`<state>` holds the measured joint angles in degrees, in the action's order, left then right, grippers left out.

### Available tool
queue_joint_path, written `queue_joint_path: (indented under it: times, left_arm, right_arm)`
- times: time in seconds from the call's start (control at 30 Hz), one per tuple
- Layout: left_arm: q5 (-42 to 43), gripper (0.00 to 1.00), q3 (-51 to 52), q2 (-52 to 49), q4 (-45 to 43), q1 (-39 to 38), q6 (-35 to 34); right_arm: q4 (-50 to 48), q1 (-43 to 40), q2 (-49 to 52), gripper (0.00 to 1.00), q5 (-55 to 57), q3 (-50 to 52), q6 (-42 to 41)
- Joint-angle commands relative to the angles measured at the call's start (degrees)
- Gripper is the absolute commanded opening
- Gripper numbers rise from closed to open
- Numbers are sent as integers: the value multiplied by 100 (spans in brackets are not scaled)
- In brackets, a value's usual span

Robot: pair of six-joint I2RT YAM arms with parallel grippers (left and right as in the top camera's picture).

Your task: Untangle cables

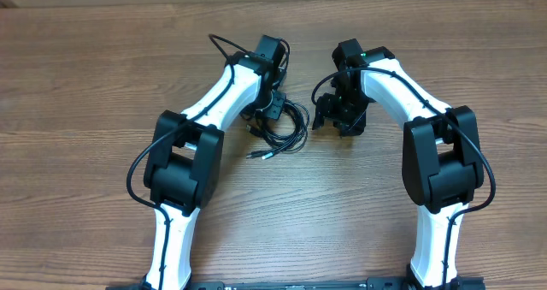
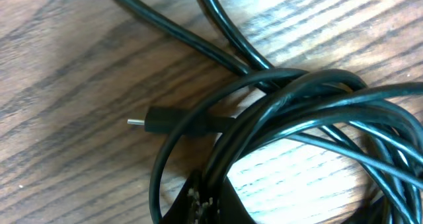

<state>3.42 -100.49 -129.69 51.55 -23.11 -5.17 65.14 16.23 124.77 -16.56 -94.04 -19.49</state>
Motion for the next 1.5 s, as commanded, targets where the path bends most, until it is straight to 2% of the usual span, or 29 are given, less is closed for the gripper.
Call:
queue_joint_path:
  times: [0.0,0.07,0.1,0.2,0.27,0.5,0.6,0.63,0.7,0.87,1.0,1.17,1.4,1.47]
  left_arm:
    - [413,4,59,-33,-48,372,-129]
    - [415,4,61,-33,-63,531,-310]
    - [442,4,72,-33,-61,688,-621]
    - [1060,4,144,-33,-66,979,-1108]
    - [1480,5,313,-33,-190,1165,-1283]
    - [1668,4,509,-33,-402,1355,-2087]
    - [1766,4,509,-33,-407,1357,-2085]
    - [1773,4,509,-33,-404,1355,-2085]
    - [1860,4,509,-33,-404,1355,-2083]
    - [1930,4,509,-33,-407,1355,-2085]
    - [1939,4,509,-33,-407,1357,-2085]
    - [1971,4,509,-33,-407,1355,-2083]
    - [2063,4,509,-33,-409,1355,-2083]
    - [2063,4,509,-33,-407,1355,-2081]
  right_arm:
    - [-74,20,-208,68,-463,35,-13]
    - [-127,20,-208,68,-643,35,-42]
    - [-186,20,-208,67,-852,35,-42]
    - [-299,28,-208,62,-1344,35,-44]
    - [-398,116,-208,55,-1445,35,-356]
    - [-1014,697,-208,54,-1370,35,-1333]
    - [-1281,951,-208,51,-992,35,-1921]
    - [-1397,1139,-203,48,-601,35,-2437]
    - [-1502,1373,-197,45,-177,35,-2959]
    - [-1716,2033,-146,45,1325,35,-4129]
    - [-1958,2494,-120,49,2573,35,-4970]
    - [-2334,2804,-120,48,3335,35,-5278]
    - [-2347,2809,76,49,3254,35,-5556]
    - [-2280,2809,256,52,3032,35,-5554]
